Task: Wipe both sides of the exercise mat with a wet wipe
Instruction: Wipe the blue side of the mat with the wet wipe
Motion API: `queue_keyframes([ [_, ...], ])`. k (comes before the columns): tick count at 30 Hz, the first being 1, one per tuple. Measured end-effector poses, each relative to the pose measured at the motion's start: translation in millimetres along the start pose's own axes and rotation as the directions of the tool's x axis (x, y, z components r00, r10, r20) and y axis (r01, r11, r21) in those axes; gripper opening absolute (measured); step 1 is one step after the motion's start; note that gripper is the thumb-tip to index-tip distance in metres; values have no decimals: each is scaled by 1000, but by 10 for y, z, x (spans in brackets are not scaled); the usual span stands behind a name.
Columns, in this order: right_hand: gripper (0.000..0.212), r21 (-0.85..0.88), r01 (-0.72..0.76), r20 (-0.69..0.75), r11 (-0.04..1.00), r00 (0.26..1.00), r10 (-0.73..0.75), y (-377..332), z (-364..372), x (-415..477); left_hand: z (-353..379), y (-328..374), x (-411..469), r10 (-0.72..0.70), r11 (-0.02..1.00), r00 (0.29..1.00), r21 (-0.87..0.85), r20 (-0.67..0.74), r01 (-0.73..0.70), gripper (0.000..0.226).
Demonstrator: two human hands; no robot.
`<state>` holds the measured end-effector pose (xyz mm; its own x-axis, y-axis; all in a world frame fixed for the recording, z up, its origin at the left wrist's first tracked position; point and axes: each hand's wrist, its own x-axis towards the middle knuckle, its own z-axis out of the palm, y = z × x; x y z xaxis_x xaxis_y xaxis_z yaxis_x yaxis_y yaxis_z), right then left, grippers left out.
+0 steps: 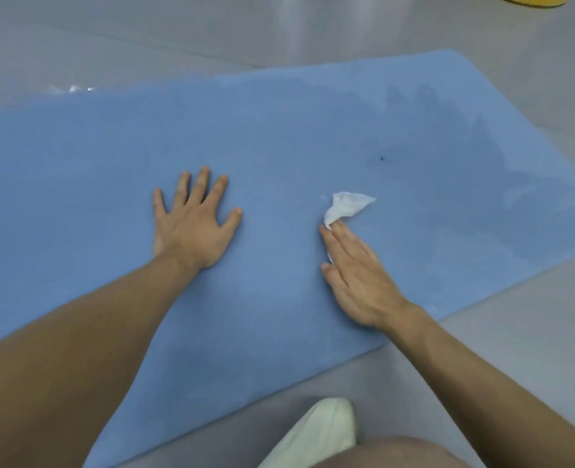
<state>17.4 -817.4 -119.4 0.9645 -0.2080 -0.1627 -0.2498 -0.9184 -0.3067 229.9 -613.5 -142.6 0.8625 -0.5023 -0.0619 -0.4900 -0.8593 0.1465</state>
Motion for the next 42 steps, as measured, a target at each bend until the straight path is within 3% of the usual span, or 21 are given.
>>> queue_keyframes([
  [2, 68, 21, 213, 129, 977, 968, -214, -324, 45, -81, 1, -2, -3, -1, 1000, 1000, -3, 4, 1, 71],
  [4, 65, 17, 411, 212, 911, 889, -405, -551, 110, -137, -11, -3, -2, 4, 1000, 1000, 5, 9, -4, 71],
  [7, 62, -63, 544, 232, 836, 823, -518, -530, 181, -159, -17, -8, -10, 11, 1000, 1000, 5, 20, -11, 72],
  [9, 61, -161, 492, 180, 856, 867, -465, -322, 157, -139, -27, -1, -13, 13, 1000, 1000, 2, 16, -13, 72],
  [13, 64, -167, 139, 5, 976, 990, -140, 216, 25, -89, -42, 9, -11, 15, 1000, 1000, -6, 20, -15, 72],
  [17, 63, -93, -151, -100, 984, 985, 141, 498, -76, -51, -26, 10, -10, 18, 1000, 1000, -5, 18, -18, 73],
  [19, 62, -48, -156, -62, 987, 986, 153, 396, -56, -11, -33, 5, -4, 17, 1000, 1000, -4, 20, -17, 73],
  [22, 70, -42, 97, 61, 994, 994, -95, 46, 6, -30, -39, 1, 0, 16, 1000, 1000, -2, 25, -16, 73],
  [25, 70, -27, 359, 235, 933, 909, -343, -327, 76, -149, -37, 12, -3, 8, 1000, 1000, -6, 19, -8, 72],
  [29, 62, -140, 539, 230, 831, 833, -502, -392, 158, -283, -37, 10, -22, 10, 1000, 1000, -7, 21, -10, 71],
  [31, 62, -195, 483, 183, 854, 873, -452, -235, 149, -284, -42, 12, -15, 11, 1000, 1000, -9, 25, -11, 71],
  [34, 63, -185, 211, 40, 960, 977, -207, 128, 62, -261, -44, 8, -9, 12, 1000, 999, 1, 35, -12, 71],
  [38, 68, -148, -127, -77, 981, 990, 116, 686, -112, -276, -54, 2, -27, 23, 1000, 999, -13, 38, -22, 71],
  [40, 69, -102, -169, -66, 980, 984, 163, 751, -151, -260, -60, 0, -43, 31, 999, 998, -24, 47, -30, 71],
  [42, 71, -80, -94, -26, 992, 995, 93, 627, -137, -249, -58, -11, -80, 42, 999, 998, -26, 51, -41, 70],
])
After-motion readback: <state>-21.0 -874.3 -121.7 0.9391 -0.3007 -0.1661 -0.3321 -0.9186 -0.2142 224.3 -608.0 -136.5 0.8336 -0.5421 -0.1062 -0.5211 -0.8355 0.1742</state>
